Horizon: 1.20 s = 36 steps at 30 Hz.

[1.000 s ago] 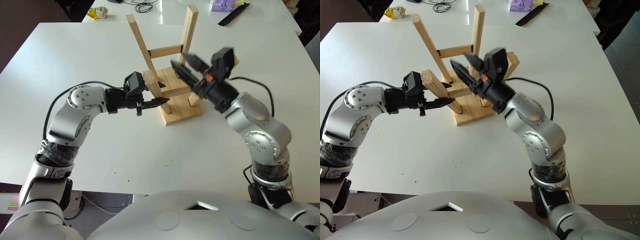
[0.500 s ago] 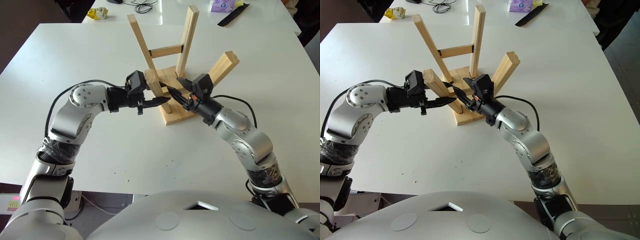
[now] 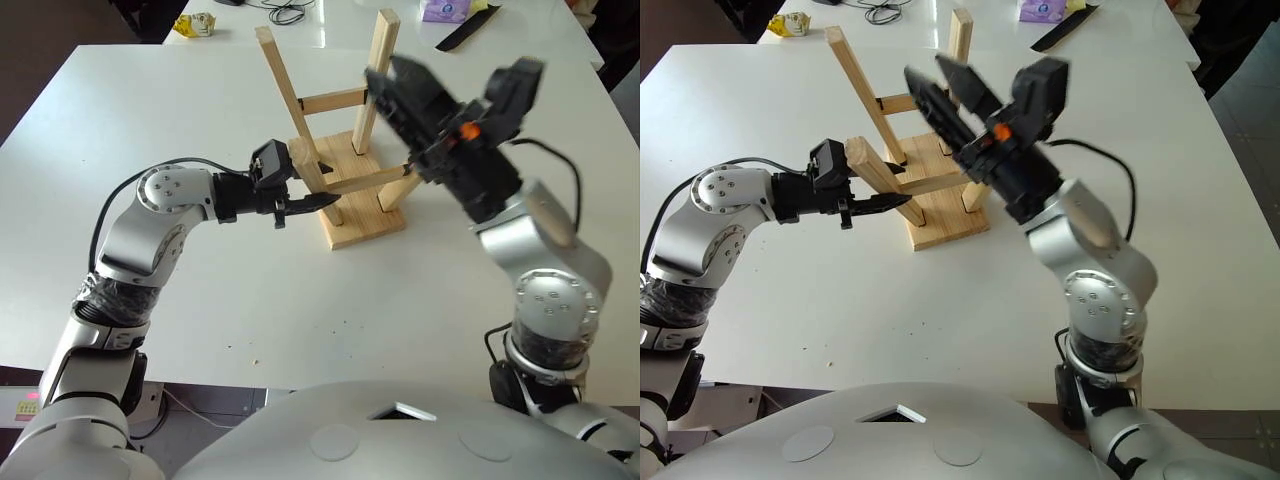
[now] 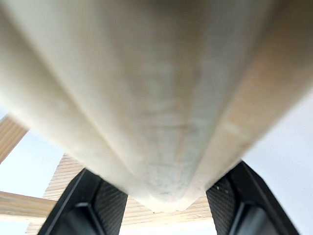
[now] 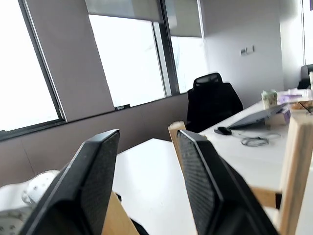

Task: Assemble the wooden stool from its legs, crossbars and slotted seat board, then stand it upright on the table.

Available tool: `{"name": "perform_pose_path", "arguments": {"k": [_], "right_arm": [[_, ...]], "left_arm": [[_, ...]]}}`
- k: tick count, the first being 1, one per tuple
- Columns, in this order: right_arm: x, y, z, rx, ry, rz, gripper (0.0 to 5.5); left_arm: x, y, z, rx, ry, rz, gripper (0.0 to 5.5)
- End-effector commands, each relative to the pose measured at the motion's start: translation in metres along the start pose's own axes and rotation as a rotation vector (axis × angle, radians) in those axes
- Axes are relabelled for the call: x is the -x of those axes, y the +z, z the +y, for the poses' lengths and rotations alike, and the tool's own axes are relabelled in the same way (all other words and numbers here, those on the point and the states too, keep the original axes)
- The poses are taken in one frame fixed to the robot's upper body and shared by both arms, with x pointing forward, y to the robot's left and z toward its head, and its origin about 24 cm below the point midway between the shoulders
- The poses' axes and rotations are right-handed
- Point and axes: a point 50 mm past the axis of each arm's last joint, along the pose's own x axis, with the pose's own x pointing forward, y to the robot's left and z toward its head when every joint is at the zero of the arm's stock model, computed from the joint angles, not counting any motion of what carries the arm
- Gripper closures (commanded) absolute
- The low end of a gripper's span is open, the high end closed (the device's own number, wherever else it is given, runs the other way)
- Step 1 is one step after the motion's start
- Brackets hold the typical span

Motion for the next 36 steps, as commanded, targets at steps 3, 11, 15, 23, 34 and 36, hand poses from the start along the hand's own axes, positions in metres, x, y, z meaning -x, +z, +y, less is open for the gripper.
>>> {"name": "perform_pose_path", "arguments": {"k": [3,11,15,23,34,36], "right_arm": [[0.045,0.096,-0.055,0.227,-0.226,-0.127,3.30],[0.128,0.034,-0.151,0.563,-0.820,0.320,3.30],[0.098,-0.012,-0.139,0.543,-0.680,0.357,3.30],[-0.004,-0.065,0.006,0.268,0.066,0.259,3.30],[0.009,-0.079,-0.018,0.368,-0.052,0.427,3.30],[0.012,-0.078,-0.030,0.403,-0.107,0.439,3.30]], "left_arm": [[0.024,-0.036,-0.008,0.097,0.010,0.203,3.43],[0.033,-0.038,-0.005,0.088,0.026,0.225,3.43],[0.032,-0.038,-0.003,0.083,0.013,0.227,3.43],[0.017,-0.040,-0.006,0.075,-0.067,0.237,3.43],[0.003,-0.038,-0.009,0.067,-0.083,0.203,3.43],[0.002,-0.036,-0.013,0.081,-0.080,0.177,3.43]]}}
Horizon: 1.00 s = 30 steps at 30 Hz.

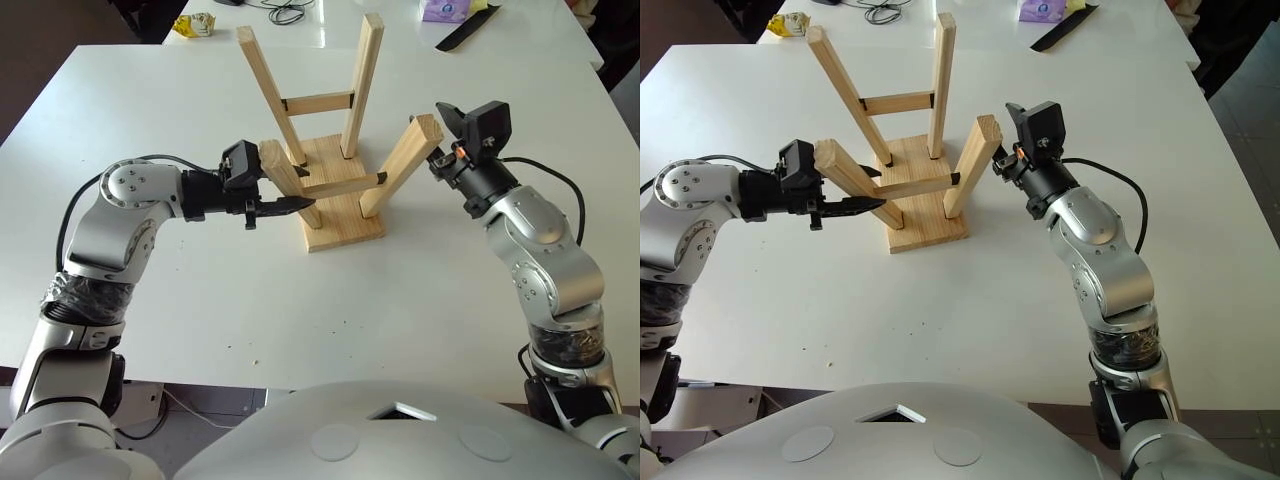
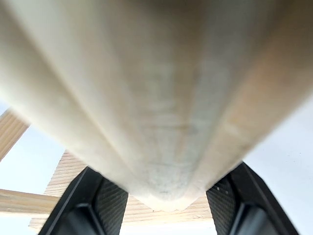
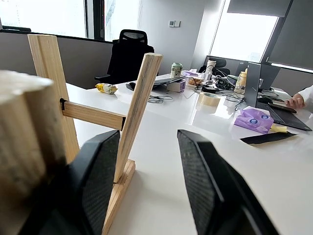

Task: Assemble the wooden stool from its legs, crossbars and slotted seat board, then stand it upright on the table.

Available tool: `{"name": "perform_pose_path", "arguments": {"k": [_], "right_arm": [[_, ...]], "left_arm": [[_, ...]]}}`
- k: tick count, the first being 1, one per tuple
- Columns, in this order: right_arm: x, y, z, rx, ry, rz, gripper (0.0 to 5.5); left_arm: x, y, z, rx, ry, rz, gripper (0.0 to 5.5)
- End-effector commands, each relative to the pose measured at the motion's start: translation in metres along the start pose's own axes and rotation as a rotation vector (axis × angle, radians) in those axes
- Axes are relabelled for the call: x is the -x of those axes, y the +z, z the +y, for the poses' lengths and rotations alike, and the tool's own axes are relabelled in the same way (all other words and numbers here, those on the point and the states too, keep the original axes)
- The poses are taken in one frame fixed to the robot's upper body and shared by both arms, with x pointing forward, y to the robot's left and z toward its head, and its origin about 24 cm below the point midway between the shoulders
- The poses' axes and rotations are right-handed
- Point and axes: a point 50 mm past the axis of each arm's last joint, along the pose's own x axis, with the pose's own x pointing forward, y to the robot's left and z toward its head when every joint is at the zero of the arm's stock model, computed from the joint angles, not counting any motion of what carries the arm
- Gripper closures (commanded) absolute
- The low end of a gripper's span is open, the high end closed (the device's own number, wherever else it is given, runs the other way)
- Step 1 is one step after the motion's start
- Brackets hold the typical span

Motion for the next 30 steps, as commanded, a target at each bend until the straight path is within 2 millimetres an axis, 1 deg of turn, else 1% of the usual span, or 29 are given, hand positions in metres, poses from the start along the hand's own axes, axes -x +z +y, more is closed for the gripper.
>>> {"name": "perform_pose_path", "arguments": {"k": [1,7,12,17,20,23,27,30], "right_arm": [[-0.008,0.002,0.032,-0.005,0.239,-0.020,3.30],[-0.012,-0.005,0.017,0.020,0.180,-0.003,3.30],[-0.016,-0.013,0.000,0.027,0.119,0.015,3.30],[-0.030,-0.025,-0.018,0.018,0.045,0.032,3.30],[-0.041,-0.035,-0.025,0.021,0.010,0.053,3.30],[-0.050,-0.052,-0.030,0.034,-0.024,0.106,3.30],[-0.048,-0.074,-0.034,0.046,-0.051,0.176,3.33],[-0.044,-0.079,-0.036,0.051,-0.058,0.187,3.33]], "left_arm": [[-0.028,-0.027,-0.023,0.115,-0.038,0.114,3.43],[-0.041,-0.008,-0.037,0.157,-0.079,0.021,3.43],[-0.047,0.002,-0.045,0.190,-0.107,-0.014,3.43],[-0.054,0.011,-0.049,0.207,-0.122,-0.047,3.43],[-0.057,0.015,-0.051,0.218,-0.127,-0.066,3.43],[-0.063,0.020,-0.053,0.217,-0.138,-0.073,3.43],[-0.067,0.022,-0.055,0.201,-0.136,-0.062,3.40],[-0.065,0.017,-0.051,0.166,-0.083,-0.023,3.39]]}}
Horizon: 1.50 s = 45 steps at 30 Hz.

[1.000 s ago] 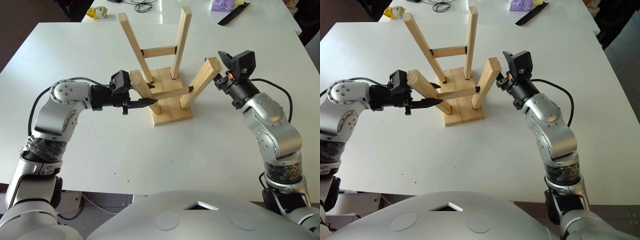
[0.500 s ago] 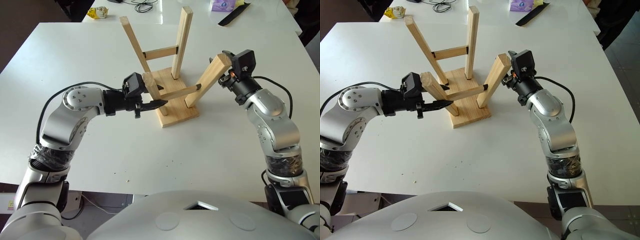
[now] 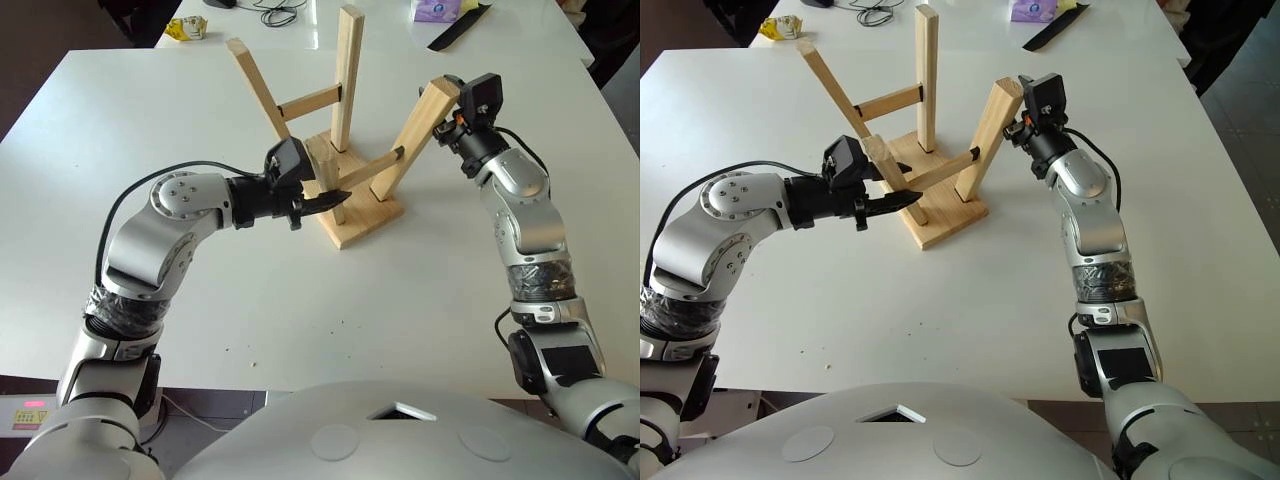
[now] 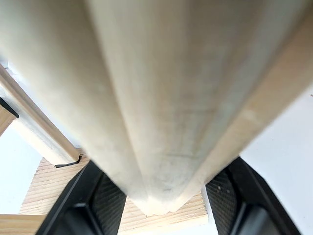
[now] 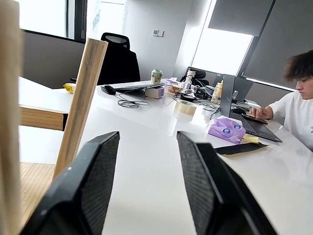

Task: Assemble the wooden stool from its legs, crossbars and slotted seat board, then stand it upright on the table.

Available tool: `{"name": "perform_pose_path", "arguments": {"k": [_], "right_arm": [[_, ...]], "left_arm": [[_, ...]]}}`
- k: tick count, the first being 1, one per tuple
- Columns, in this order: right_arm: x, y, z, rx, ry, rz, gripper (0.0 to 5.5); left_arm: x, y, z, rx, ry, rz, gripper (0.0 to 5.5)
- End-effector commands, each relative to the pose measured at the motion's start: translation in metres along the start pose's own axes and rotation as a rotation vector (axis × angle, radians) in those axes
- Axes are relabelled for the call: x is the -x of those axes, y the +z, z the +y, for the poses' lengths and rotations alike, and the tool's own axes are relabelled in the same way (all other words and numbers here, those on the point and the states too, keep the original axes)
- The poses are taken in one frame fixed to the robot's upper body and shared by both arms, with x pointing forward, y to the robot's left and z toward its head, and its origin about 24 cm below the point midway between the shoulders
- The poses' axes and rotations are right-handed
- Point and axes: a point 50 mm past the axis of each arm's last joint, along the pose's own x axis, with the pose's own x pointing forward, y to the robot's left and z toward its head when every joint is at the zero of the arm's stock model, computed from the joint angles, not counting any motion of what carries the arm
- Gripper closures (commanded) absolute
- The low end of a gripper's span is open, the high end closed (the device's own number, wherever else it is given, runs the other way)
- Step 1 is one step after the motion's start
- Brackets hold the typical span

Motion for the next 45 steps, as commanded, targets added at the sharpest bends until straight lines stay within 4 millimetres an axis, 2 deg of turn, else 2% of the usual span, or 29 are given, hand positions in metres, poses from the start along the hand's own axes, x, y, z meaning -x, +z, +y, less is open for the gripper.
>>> {"name": "perform_pose_path", "arguments": {"k": [1,2,9,16,19,22,25,28,31,35,36,41,45], "right_arm": [[0.011,-0.046,0.013,-0.017,0.023,0.210,3.33],[0.013,-0.047,0.012,-0.015,0.022,0.212,3.33],[0.021,-0.047,0.008,0.023,0.026,0.228,3.33],[0.028,-0.054,0.002,0.033,0.013,0.257,3.33],[0.033,-0.056,-0.001,0.054,0.008,0.269,3.33],[0.045,-0.059,-0.009,0.067,-0.005,0.293,3.33],[0.061,-0.061,-0.018,0.089,-0.018,0.324,3.33],[0.087,-0.061,-0.029,0.128,-0.025,0.373,3.33],[0.116,-0.056,-0.033,0.144,0.001,0.421,3.33],[0.143,-0.043,-0.026,0.132,0.077,0.456,3.33],[0.146,-0.040,-0.023,0.131,0.102,0.460,3.33],[0.152,-0.034,0.001,0.171,0.333,0.492,3.33],[0.153,-0.036,0.016,0.221,0.442,0.507,3.33]], "left_arm": [[-0.018,-0.010,-0.028,0.043,-0.202,-0.008,3.39],[-0.016,-0.013,-0.026,0.037,-0.188,0.006,3.03],[-0.013,-0.022,-0.025,0.071,-0.188,0.026,1.93],[-0.010,-0.011,-0.039,0.105,-0.294,-0.049,0.90],[-0.003,-0.011,-0.040,0.113,-0.306,-0.048,0.69],[0.020,-0.010,-0.035,0.125,-0.323,-0.053,0.69],[0.056,-0.014,-0.039,0.157,-0.382,-0.018,0.69],[0.100,-0.030,-0.042,0.193,-0.411,0.081,0.69],[0.130,-0.041,-0.023,0.143,-0.255,0.158,0.69],[0.143,-0.060,0.019,0.125,0.088,0.159,0.69],[0.144,-0.064,0.025,0.131,0.146,0.139,0.86],[0.123,-0.086,0.069,0.098,0.490,0.131,1.35],[0.104,-0.101,0.088,-0.069,0.607,0.217,1.35]]}}
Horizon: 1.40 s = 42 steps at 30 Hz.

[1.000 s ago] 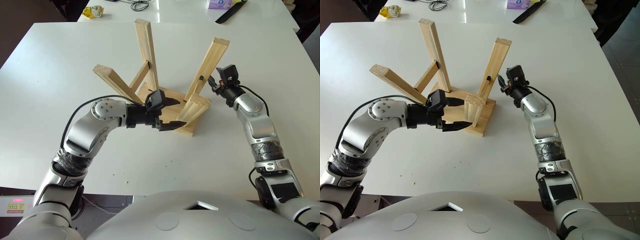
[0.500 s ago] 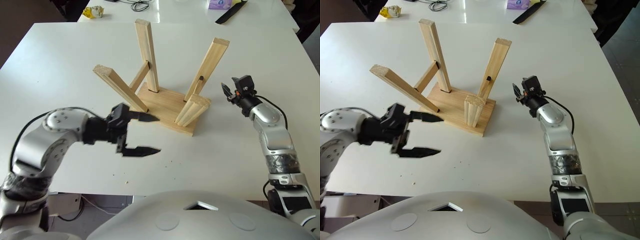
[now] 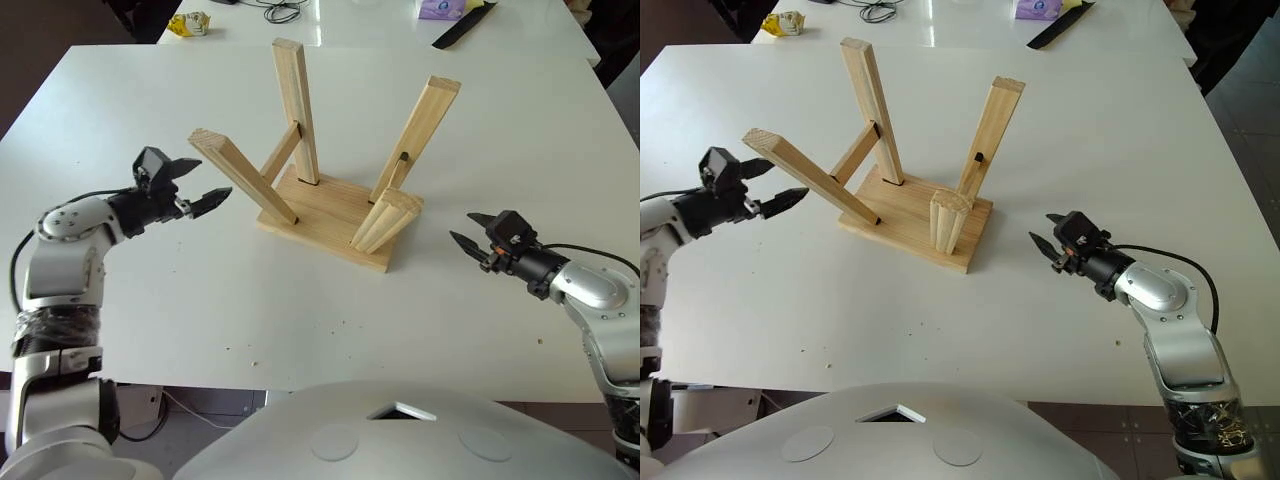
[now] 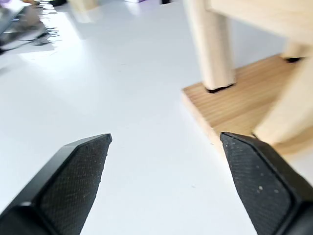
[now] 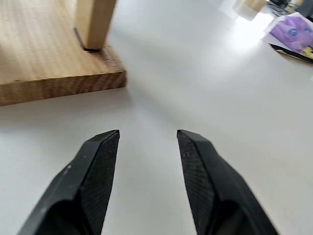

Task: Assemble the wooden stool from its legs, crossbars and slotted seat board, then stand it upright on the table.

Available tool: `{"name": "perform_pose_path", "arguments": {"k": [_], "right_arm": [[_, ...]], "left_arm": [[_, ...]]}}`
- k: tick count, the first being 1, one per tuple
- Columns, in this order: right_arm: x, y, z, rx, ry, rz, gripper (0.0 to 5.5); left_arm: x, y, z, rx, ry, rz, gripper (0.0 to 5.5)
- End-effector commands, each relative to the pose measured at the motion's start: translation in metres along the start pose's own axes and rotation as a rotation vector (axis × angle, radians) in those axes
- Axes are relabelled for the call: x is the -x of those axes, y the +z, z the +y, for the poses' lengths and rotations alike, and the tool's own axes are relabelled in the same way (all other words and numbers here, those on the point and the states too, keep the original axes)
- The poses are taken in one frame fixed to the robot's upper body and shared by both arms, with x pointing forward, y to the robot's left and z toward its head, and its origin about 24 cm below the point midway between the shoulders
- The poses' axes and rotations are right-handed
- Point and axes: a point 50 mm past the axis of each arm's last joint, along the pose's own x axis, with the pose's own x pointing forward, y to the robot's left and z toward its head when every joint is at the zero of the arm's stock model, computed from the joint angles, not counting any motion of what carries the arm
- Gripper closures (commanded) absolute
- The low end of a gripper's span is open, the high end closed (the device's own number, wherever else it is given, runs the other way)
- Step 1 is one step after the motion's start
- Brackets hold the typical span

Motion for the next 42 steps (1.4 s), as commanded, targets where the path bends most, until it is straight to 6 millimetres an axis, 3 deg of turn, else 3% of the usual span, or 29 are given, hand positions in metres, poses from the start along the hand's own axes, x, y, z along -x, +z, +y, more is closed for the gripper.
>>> {"name": "perform_pose_path", "arguments": {"k": [1,8,12,18,27,37,39,42], "right_arm": [[-0.005,0.002,0.012,0.082,0.082,0.019,3.33],[-0.028,0.005,0.014,0.165,0.099,0.004,3.33],[-0.048,0.006,0.016,0.204,0.107,-0.008,3.33],[-0.061,0.002,0.024,0.157,0.127,-0.026,3.33],[-0.057,-0.012,0.032,0.100,0.135,-0.010,3.33],[-0.051,-0.011,0.045,0.055,0.168,-0.024,3.33],[-0.047,-0.011,0.042,0.063,0.165,-0.013,3.33],[-0.027,-0.016,0.026,0.017,0.099,0.027,3.33]], "left_arm": [[-0.023,-0.010,0.005,-0.190,0.106,0.043,1.35],[-0.040,-0.041,-0.023,-0.323,-0.046,0.050,1.35],[-0.038,-0.053,-0.044,-0.285,-0.173,0.035,1.35],[-0.026,-0.059,-0.061,-0.259,-0.306,0.029,1.35],[-0.006,-0.039,-0.076,-0.250,-0.407,-0.015,1.35],[0.009,-0.027,-0.071,-0.224,-0.387,-0.032,1.35],[0.016,-0.025,-0.070,-0.202,-0.353,-0.019,1.35],[0.032,-0.023,-0.069,-0.152,-0.325,0.007,1.35]]}}
